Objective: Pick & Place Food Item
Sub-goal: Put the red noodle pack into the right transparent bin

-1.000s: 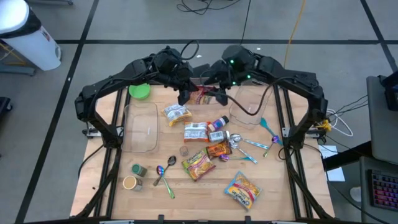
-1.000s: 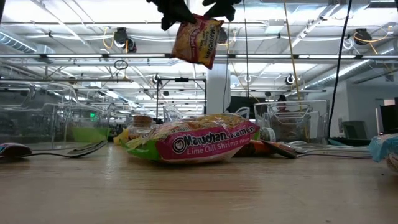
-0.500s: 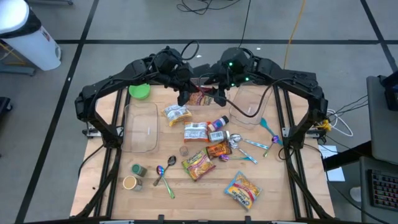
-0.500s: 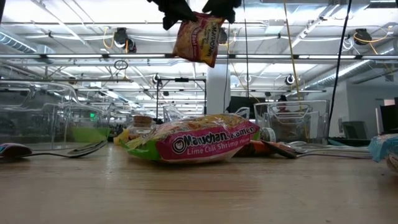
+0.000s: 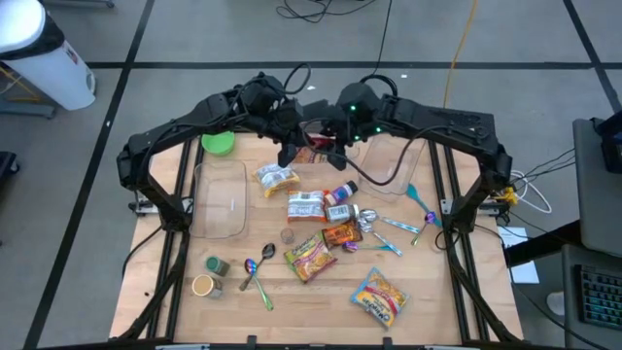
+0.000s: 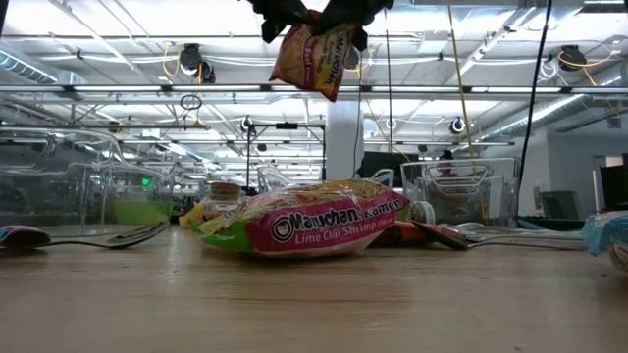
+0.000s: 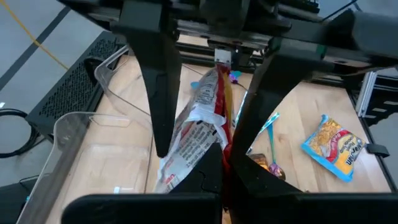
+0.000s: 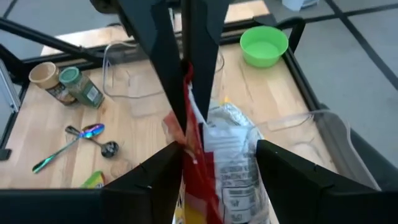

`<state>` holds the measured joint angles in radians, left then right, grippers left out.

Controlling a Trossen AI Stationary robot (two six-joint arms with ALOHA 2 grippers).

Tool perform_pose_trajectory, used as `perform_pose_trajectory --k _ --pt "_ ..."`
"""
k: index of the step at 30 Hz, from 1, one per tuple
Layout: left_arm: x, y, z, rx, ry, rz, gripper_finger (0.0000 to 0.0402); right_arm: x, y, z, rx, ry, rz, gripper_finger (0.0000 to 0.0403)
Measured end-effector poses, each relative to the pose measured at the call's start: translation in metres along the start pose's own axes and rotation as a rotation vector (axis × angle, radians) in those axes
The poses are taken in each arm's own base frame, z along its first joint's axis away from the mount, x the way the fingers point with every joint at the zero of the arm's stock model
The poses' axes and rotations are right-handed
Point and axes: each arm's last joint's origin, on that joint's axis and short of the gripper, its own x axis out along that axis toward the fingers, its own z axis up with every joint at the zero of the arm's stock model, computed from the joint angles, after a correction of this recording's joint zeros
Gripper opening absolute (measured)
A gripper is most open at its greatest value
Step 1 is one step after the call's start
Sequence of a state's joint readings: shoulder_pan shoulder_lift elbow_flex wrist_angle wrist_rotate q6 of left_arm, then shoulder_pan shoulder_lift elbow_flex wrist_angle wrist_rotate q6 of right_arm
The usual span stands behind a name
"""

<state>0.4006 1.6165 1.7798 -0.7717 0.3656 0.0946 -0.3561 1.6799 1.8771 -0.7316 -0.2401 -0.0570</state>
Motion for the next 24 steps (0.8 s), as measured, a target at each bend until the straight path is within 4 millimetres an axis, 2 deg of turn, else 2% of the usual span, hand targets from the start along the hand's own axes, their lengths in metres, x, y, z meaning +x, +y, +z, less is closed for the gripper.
perform_pose_trajectory --k 11,17,24 --pt "0.0 0.0 -0.001 -0.003 0.012 0.003 0.0003 -0.001 0.0 -0.001 0.003 0.012 0.001 0.019" --pt "0.0 0.0 -0.001 0.001 0.013 0.007 0.0003 -0.002 0.001 -0.002 -0.001 0.016 0.002 0.0145" --pt "0.0 0.0 -0.001 0.001 0.013 0.007 0.0002 -0.017 0.004 0.003 -0.019 -0.028 -0.001 0.008"
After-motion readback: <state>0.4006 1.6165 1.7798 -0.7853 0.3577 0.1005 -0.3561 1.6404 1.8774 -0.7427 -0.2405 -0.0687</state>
